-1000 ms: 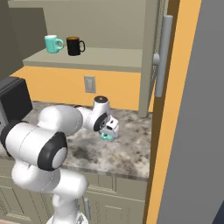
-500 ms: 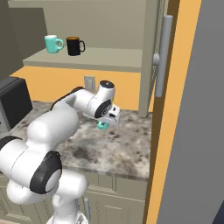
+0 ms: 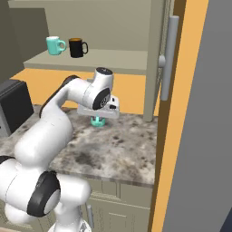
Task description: Pick the mug on the counter and place it in the cabinet with the handle facing the right, like the mugs already inside.
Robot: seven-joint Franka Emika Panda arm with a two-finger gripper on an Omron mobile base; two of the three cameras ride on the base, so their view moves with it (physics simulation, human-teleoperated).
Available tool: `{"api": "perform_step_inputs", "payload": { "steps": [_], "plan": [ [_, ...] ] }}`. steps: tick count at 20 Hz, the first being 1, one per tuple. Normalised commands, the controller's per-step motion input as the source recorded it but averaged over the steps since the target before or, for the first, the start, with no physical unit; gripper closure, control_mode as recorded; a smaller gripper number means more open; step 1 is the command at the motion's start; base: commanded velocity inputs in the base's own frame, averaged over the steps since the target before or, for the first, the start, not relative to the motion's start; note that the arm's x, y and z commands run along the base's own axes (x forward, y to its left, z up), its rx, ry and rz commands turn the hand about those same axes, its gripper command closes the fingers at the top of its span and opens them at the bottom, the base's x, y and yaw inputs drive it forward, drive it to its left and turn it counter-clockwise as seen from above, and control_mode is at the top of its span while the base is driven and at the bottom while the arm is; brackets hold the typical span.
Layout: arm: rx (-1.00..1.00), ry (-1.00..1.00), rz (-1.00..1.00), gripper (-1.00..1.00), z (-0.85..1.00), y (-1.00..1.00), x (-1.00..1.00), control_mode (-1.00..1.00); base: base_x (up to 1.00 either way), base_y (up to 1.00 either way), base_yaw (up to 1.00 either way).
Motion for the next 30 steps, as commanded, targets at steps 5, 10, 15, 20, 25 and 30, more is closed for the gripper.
{"api": "perform_step_inputs", "payload": {
  "steps": [5,10,15,20,25,30],
  "plan": [
    [-0.05,-0.16,0.33,1.0,0.4,0.02,-0.46,-1.0,0.0,0.0,0.0],
    [-0.05,-0.11,0.29,1.0,0.42,0.01,-0.33,-1.0,0.0,0.0,0.0],
    [0.01,-0.13,0.22,1.0,0.48,0.0,-0.38,-1.0,0.0,0.0,0.0],
    [0.11,-0.19,0.18,1.0,0.54,0.0,-0.16,-1.0,0.0,0.0,0.0],
    [0.04,-0.09,0.19,1.0,0.59,0.02,-0.02,-1.0,0.0,0.0,0.0],
    [0.0,-0.15,0.1,1.0,0.51,0.08,-0.01,-1.0,0.0,0.0,0.0]
  ]
}}
